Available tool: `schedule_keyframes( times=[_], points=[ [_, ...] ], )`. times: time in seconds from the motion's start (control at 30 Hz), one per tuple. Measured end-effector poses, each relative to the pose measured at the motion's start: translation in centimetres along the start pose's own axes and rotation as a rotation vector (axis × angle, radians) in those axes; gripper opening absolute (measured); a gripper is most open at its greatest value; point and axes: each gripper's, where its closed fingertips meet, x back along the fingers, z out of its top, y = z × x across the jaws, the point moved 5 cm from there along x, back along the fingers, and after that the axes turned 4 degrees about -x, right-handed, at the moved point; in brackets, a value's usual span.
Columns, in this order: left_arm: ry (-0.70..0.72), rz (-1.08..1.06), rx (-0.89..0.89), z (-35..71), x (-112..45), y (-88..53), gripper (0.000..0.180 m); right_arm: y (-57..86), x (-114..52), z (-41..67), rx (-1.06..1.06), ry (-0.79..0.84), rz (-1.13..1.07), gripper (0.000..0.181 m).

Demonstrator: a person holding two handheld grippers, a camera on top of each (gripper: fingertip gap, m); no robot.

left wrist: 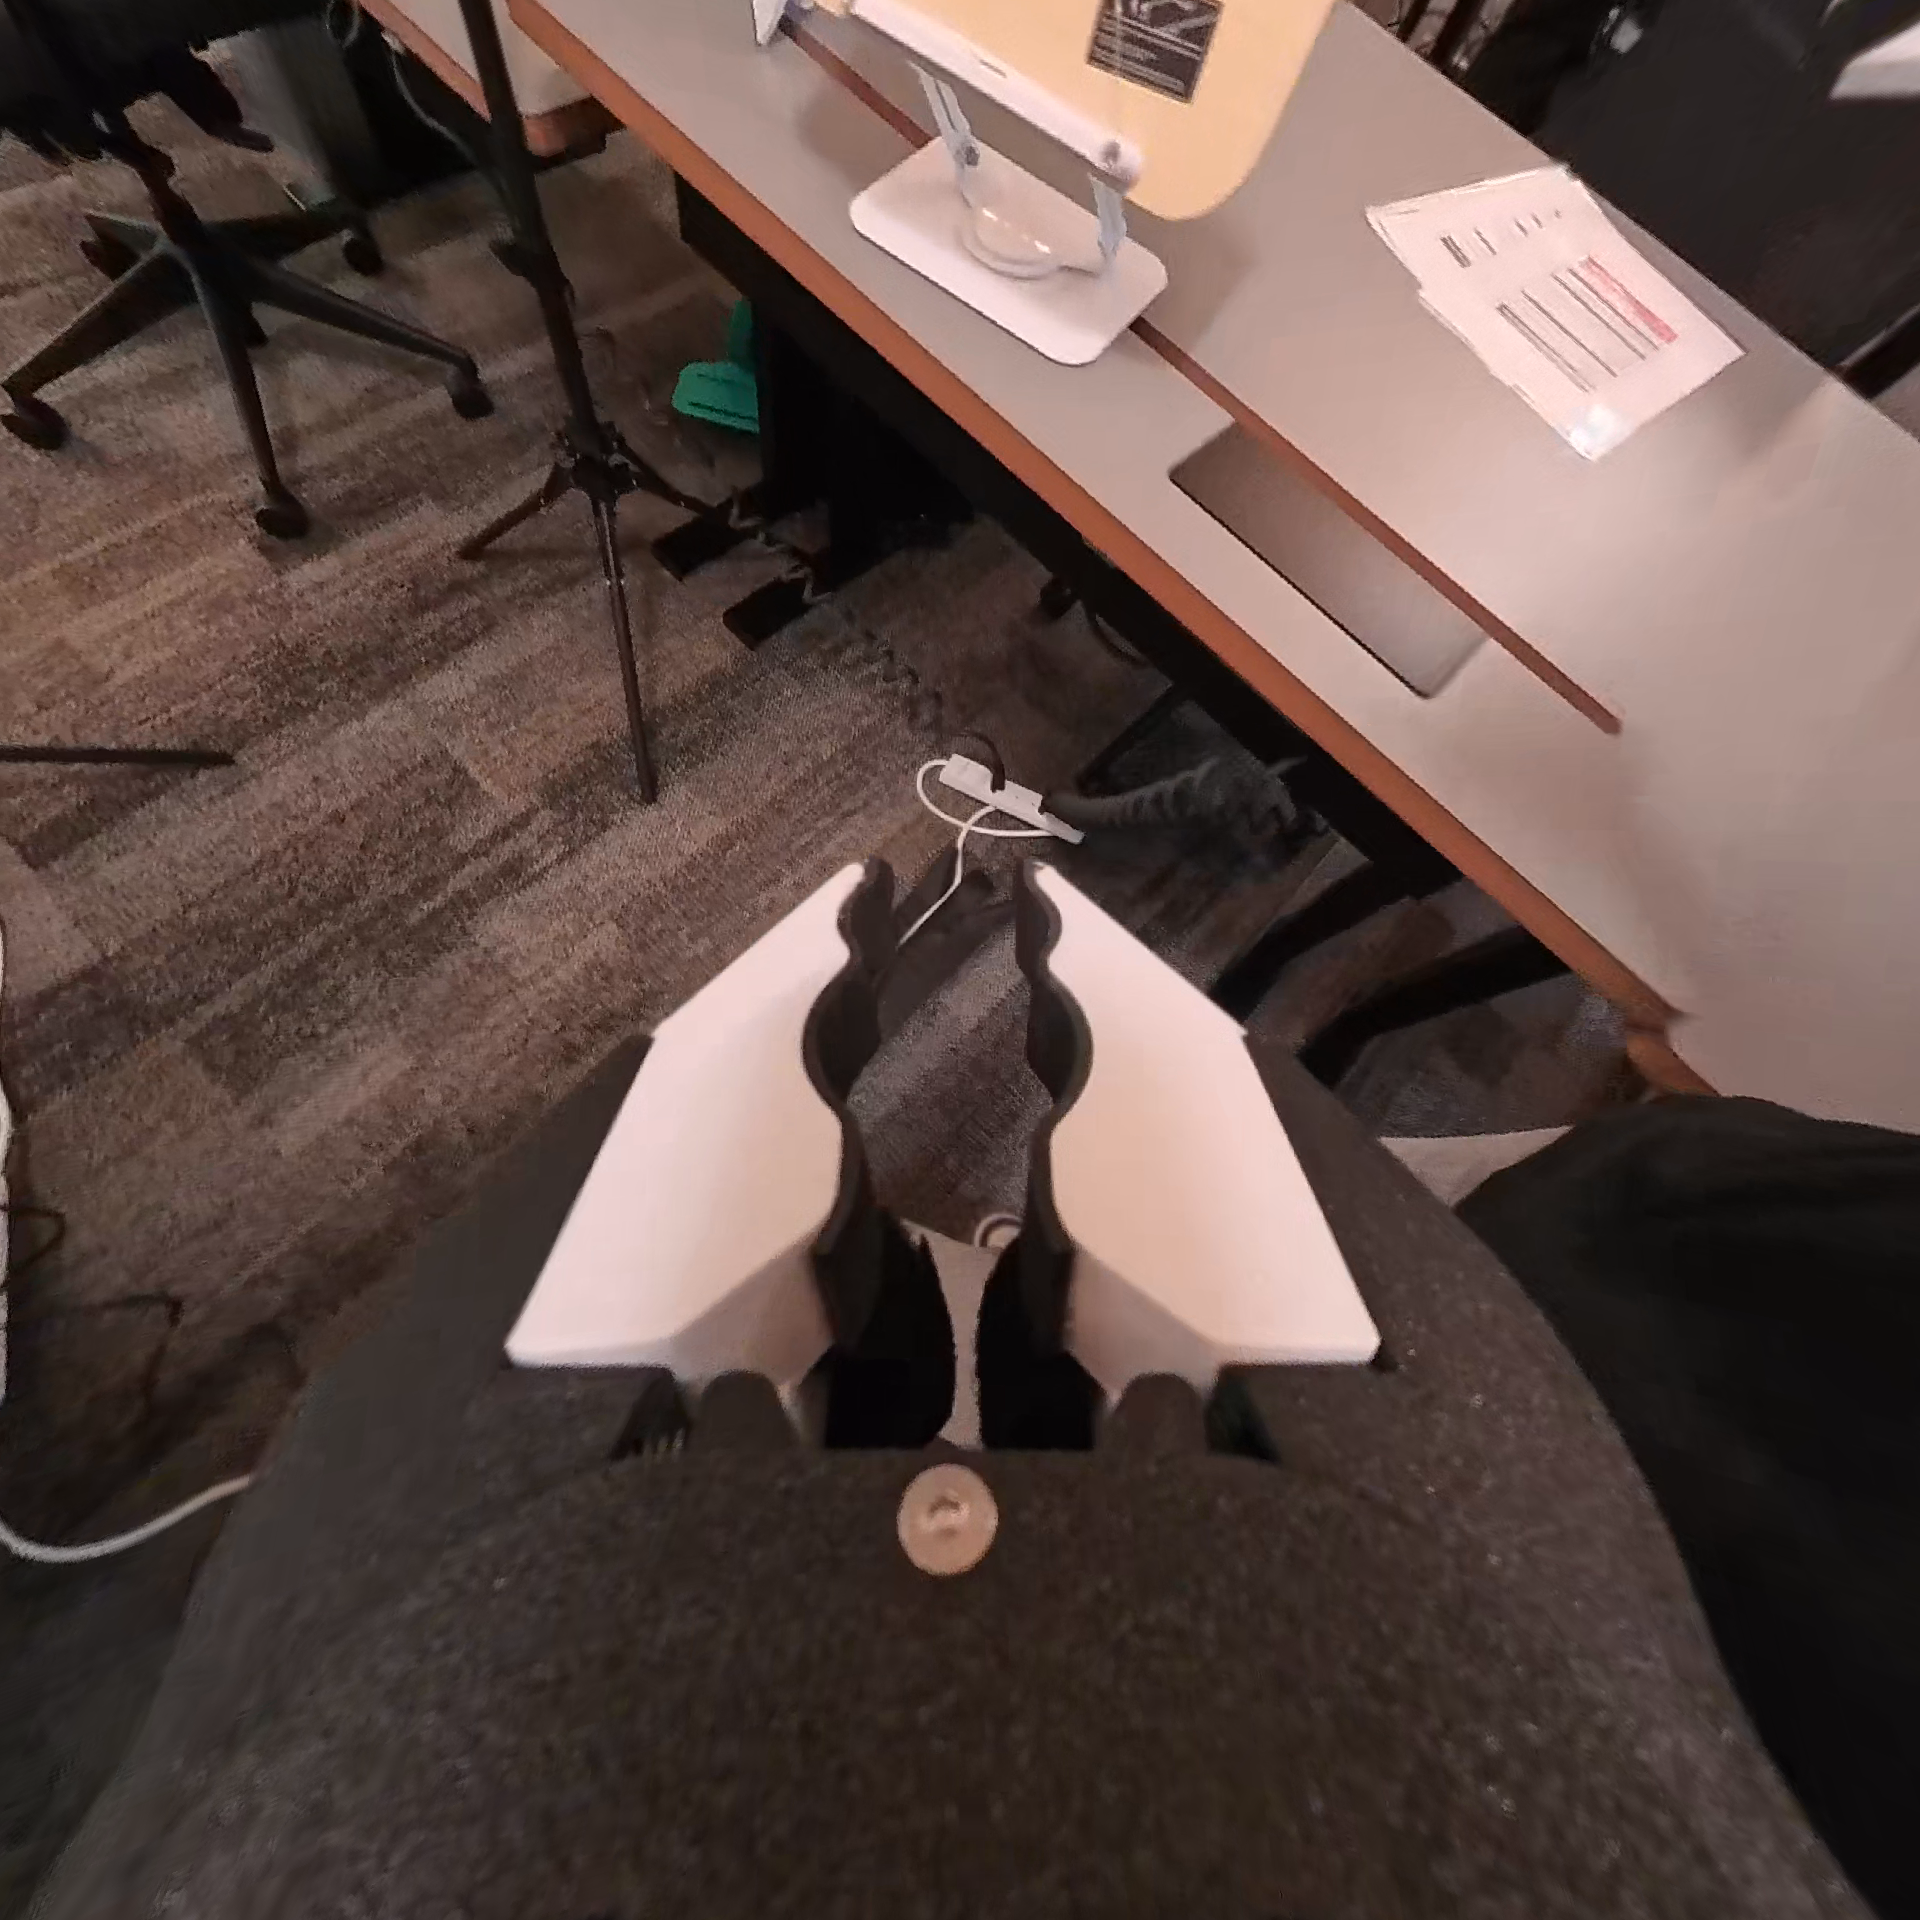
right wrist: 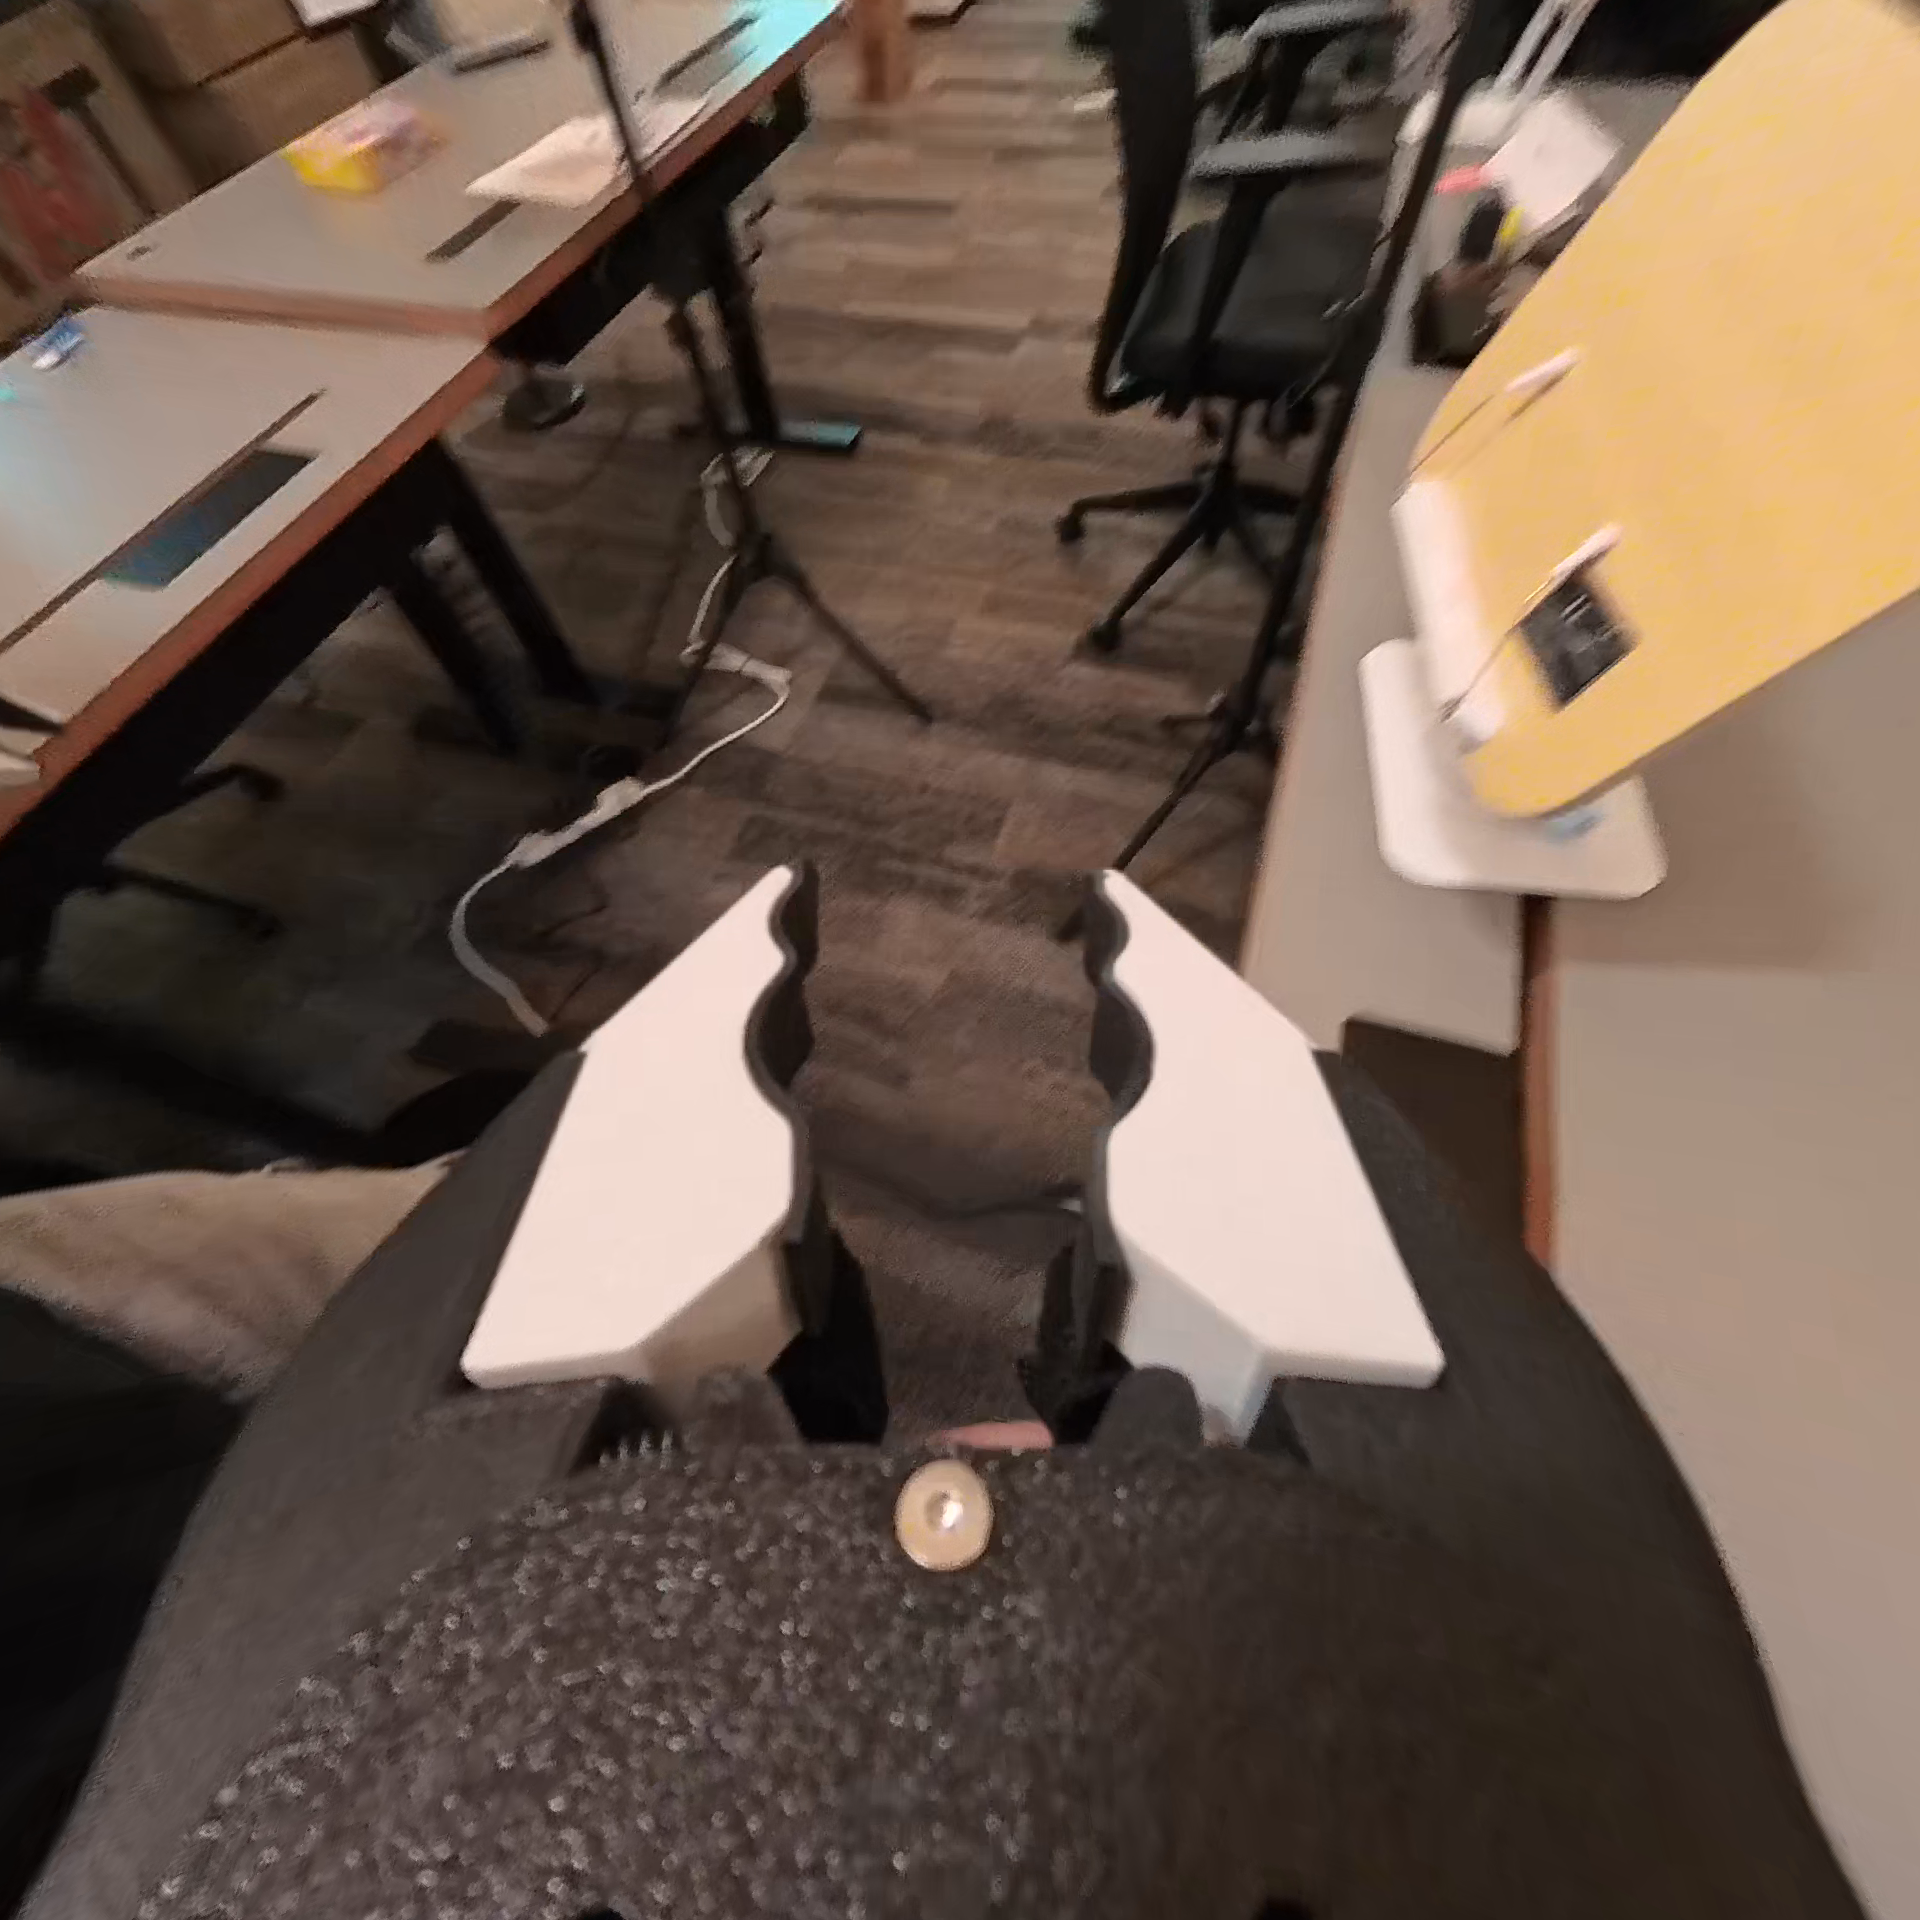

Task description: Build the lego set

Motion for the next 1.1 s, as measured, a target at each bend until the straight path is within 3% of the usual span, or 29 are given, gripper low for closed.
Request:
schedule_keyframes(
  times=[0.2, 0.5, 0.73, 0.9, 1.1],
  points=[
    [-0.001, -0.111, -0.050, 7.5, -12.1, -10.7, 0.021, 9.9, -9.1, 4.8, -0.111, 0.008, -0.227, 0.054],
    [-0.051, -0.335, -0.287, 23.9, -28.3, -26.7, 0.022, 21.1, -16.5, 9.7, -0.358, 0.023, -0.621, 0.058],
    [-0.071, -0.439, -0.363, 33.5, -37.6, -33.4, 0.021, 27.3, -15.4, 10.7, -0.378, -0.120, -0.677, 0.071],
    [-0.127, -0.503, -0.442, 36.9, -44.1, -32.9, 0.022, 29.9, -16.3, 9.1, -0.447, -0.076, -0.546, 0.075],
    [-0.212, -0.662, -0.532, 40.4, -49.4, -28.4, 0.021, 31.1, -18.1, 6.3, -0.503, -0.043, -0.523, 0.059]
  ],
)
